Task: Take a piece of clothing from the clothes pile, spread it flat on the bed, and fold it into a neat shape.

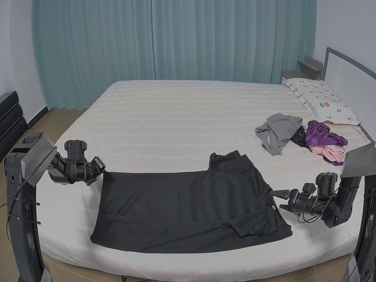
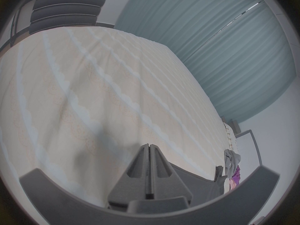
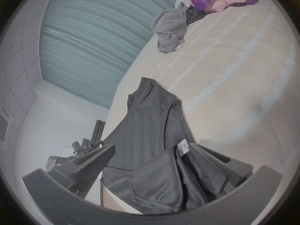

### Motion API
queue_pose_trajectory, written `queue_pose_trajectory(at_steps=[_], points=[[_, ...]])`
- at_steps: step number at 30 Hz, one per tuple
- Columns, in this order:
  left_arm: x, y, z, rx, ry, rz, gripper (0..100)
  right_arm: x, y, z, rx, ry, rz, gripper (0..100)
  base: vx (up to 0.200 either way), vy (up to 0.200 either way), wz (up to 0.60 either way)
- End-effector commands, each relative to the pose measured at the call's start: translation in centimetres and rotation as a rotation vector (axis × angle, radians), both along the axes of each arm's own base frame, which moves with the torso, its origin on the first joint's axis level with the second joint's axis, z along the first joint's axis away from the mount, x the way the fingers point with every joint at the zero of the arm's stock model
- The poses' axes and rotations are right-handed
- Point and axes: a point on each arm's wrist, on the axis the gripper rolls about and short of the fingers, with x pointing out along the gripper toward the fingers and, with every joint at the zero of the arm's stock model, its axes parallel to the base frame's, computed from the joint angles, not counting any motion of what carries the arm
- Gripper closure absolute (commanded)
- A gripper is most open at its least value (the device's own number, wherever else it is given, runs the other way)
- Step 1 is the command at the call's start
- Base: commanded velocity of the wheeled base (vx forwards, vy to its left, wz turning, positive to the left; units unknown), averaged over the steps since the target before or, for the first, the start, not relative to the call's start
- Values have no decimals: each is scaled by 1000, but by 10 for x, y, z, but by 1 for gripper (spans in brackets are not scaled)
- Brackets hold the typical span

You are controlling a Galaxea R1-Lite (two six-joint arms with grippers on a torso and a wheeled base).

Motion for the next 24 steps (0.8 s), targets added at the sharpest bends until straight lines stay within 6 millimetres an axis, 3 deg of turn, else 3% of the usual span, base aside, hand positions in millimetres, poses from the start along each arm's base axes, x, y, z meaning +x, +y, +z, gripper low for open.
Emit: queue_pose_trajectory(at_steps=[1, 2, 3, 24], points=[[1, -1, 1, -1, -7, -10, 100, 0, 0, -1, -1, 2, 2, 0, 0, 0, 0], [1, -2, 1, -2, -7, -15, 100, 0, 0, -1, -1, 2, 2, 0, 0, 0, 0], [1, -2, -2, -4, -1, -16, 0, 0, 0, -1, -1, 2, 2, 0, 0, 0, 0], [6, -17, -16, 17, -62, -153, 0, -2, 0, -2, -21, -3, 16, 0, 0, 0, 0]])
